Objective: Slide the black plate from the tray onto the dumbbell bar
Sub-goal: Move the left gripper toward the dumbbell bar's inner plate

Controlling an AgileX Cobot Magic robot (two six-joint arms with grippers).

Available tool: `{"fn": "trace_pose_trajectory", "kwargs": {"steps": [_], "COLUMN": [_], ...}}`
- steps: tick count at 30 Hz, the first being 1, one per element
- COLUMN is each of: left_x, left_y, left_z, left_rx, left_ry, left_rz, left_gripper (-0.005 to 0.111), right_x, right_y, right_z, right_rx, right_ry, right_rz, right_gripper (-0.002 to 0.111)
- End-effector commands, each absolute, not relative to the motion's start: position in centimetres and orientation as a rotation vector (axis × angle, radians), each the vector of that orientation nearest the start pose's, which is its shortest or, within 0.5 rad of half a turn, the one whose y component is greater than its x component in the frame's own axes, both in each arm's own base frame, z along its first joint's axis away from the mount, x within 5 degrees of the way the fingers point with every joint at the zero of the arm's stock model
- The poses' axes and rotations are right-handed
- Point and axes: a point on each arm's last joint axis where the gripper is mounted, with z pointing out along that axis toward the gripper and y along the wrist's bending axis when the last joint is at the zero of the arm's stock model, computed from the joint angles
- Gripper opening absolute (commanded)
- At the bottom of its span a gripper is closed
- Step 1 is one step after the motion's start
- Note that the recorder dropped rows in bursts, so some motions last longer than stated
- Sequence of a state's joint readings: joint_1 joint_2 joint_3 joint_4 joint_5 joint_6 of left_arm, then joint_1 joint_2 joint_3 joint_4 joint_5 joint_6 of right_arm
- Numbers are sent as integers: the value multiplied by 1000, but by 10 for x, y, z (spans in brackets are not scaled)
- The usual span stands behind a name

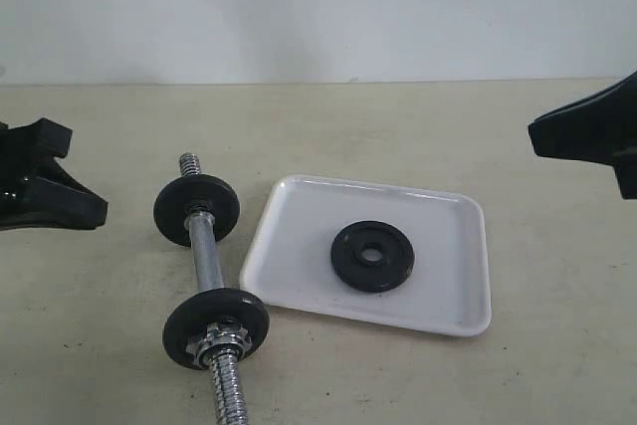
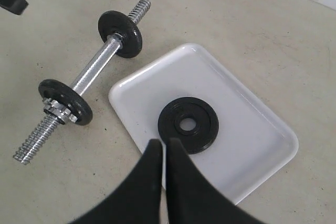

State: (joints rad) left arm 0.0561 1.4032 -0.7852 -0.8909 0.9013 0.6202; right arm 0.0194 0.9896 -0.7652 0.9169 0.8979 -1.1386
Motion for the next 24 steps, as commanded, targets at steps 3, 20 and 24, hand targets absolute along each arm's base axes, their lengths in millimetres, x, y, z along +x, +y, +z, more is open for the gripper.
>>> {"fn": "trace_pose_trajectory", "kwargs": {"steps": [3, 20, 24], "left_x": [266, 276, 276], "left_y": [-66, -94, -94], "left_z": [214, 182, 182], "left_rx": [66, 225, 225], "left_ry": [2602, 2625, 2626], "left_rz": [-868, -794, -794], "left_gripper": [4, 5, 18], "right_x": [178, 177, 177], "right_y": [61, 60, 60], "right_z": [319, 318, 318], "right_rx": [-815, -830, -830], "right_ry": [2054, 2064, 2064], "right_rz": [560, 542, 542], "right_gripper": [0, 0, 0]}}
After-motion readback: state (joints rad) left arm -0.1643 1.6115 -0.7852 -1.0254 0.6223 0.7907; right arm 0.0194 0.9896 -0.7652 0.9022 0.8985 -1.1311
